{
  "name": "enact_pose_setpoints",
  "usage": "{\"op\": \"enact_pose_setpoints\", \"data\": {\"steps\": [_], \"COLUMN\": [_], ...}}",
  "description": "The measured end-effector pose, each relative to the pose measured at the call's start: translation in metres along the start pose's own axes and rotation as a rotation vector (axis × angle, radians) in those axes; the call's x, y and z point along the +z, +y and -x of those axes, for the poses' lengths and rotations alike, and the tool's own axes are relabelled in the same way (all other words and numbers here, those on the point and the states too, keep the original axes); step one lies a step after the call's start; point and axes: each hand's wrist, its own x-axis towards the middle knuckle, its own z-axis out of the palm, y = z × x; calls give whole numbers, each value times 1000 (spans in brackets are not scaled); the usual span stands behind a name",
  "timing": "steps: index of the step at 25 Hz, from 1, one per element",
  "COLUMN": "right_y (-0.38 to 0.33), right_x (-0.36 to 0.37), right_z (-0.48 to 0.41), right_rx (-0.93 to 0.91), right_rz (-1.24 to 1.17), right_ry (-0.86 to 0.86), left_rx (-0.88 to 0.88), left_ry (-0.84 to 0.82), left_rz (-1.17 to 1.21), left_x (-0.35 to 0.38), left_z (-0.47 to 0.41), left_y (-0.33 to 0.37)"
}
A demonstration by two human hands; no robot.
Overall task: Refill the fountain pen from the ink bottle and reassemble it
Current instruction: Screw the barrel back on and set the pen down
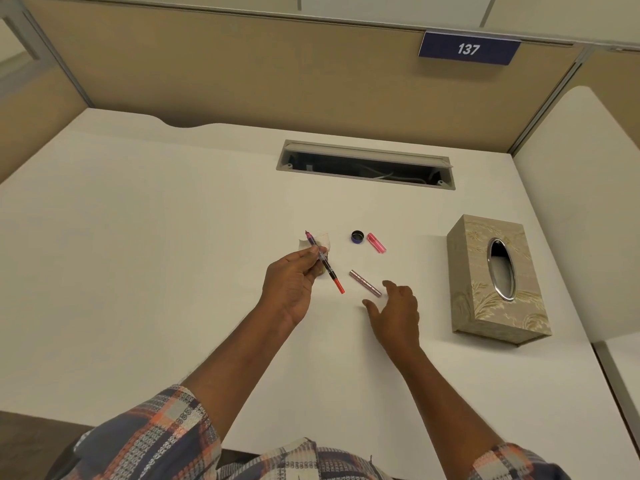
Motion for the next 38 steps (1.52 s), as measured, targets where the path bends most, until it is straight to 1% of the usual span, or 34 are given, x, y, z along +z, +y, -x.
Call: {"op": "enact_pose_setpoints", "data": {"steps": [3,5,9,10,12,14,16,20,26,38], "right_y": [-2,-5,-8,-10,-19,-29,-38,-51,-63,-68], "right_x": [8,11,15,13,2,-16,-35,-56,-63,-66], "right_z": [-11,-16,-23,-22,-14,3,21,39,47,50], "right_rx": [-44,-62,-9,14,55,26,-12,-63,-93,-122], "right_rz": [17,29,-16,-65,-275,-467,-553,-655,-737,-738], "right_ry": [-1,34,95,99,105,139,164,141,160,190], "left_rx": [3,7,21,27,39,53,66,67,79,76], "left_ry": [2,7,11,13,24,45,76,106,103,124], "left_rz": [6,12,24,34,61,88,111,155,171,199], "left_x": [5,7,8,8,8,7,7,11,21,19], "left_z": [0,-1,-3,-3,-5,-9,-14,-18,-19,-14], "left_y": [5,8,13,14,18,21,22,23,21,18]}}
